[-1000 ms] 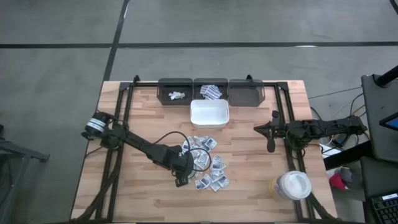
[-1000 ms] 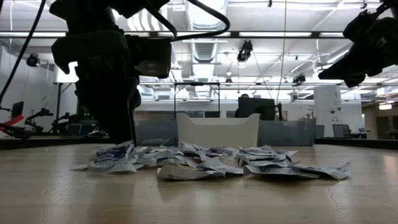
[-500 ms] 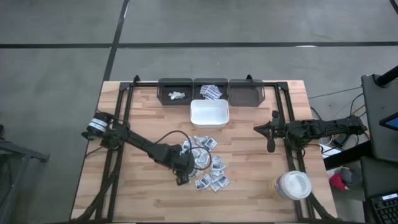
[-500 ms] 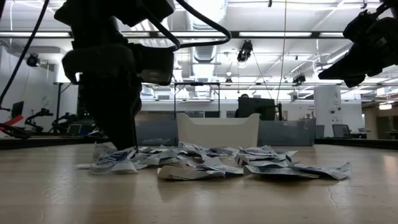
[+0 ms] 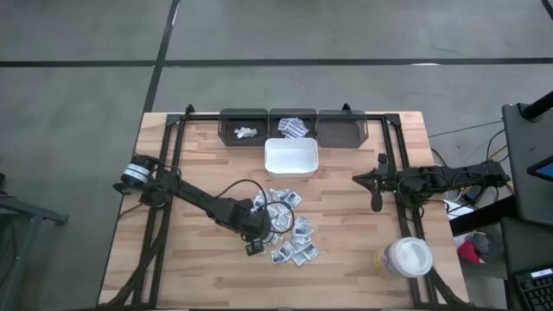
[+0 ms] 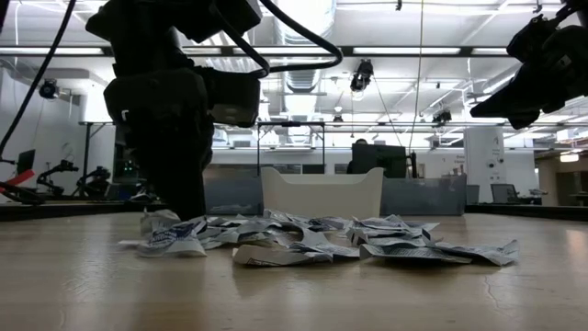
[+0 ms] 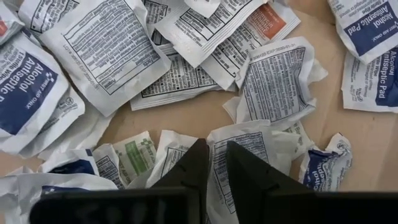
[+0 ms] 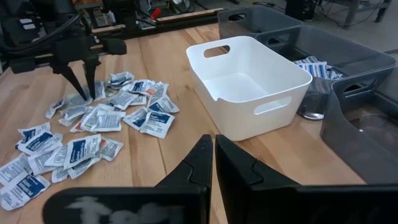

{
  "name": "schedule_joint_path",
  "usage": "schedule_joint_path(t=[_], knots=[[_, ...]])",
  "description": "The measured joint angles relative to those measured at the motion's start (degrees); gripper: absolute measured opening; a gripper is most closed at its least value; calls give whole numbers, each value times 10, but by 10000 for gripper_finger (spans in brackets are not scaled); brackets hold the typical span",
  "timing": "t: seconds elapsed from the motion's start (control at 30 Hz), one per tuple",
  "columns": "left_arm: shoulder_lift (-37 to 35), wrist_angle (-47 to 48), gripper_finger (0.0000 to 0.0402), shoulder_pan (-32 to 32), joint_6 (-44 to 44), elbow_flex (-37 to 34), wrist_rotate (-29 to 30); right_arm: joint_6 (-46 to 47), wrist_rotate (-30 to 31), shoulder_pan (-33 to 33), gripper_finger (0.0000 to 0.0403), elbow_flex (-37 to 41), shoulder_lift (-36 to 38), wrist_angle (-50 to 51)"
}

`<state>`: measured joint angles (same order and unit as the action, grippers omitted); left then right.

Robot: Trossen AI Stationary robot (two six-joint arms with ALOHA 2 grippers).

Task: Pick & Place First Aid Supplies
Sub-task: Put the blue alcohol pad into the white bin

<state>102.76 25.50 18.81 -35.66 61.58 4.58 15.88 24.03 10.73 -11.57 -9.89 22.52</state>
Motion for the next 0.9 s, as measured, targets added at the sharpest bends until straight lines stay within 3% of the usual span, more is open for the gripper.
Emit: schedule_joint_path(t=[0.27, 0.57, 0.9], knots=[[0, -1, 5, 0, 0, 0, 7, 2, 0, 0, 18, 0, 0, 0], [-7, -1, 1, 0, 2, 0, 15, 2, 0, 0, 18, 0, 0, 0], [-80, -2, 0, 0, 8, 0, 15, 2, 0, 0, 18, 0, 0, 0]])
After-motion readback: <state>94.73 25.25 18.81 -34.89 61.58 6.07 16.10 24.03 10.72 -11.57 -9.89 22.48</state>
